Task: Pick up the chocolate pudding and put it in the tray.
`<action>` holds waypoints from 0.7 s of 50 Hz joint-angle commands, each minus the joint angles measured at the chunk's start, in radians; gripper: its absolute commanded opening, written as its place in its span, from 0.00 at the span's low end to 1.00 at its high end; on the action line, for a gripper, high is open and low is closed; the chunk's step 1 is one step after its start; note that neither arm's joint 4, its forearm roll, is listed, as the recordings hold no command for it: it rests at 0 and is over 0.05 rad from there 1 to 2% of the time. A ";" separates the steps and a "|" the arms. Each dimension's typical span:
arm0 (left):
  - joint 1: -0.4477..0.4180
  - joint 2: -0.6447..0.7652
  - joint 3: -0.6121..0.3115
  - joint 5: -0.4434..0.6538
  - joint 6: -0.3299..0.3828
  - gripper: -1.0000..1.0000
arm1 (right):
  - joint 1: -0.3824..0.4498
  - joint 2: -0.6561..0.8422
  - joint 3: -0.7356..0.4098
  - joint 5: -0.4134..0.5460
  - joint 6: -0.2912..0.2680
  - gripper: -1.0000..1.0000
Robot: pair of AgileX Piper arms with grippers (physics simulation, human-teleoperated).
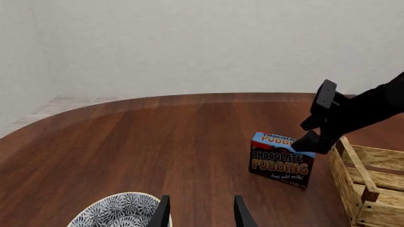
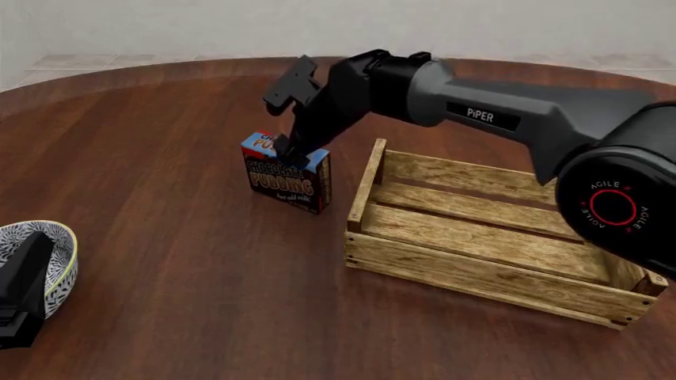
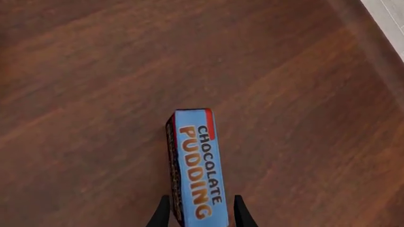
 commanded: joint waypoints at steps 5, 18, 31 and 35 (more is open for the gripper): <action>0.000 0.000 0.000 0.000 0.000 1.00 | -0.006 0.013 0.000 -0.009 0.014 1.00; 0.000 0.000 0.000 0.000 0.000 1.00 | -0.013 0.024 -0.001 -0.014 0.018 1.00; 0.000 0.000 0.000 0.000 0.000 1.00 | -0.014 0.034 -0.002 -0.018 0.023 1.00; 0.000 0.000 0.000 0.000 0.000 1.00 | -0.017 0.035 -0.001 -0.019 0.022 1.00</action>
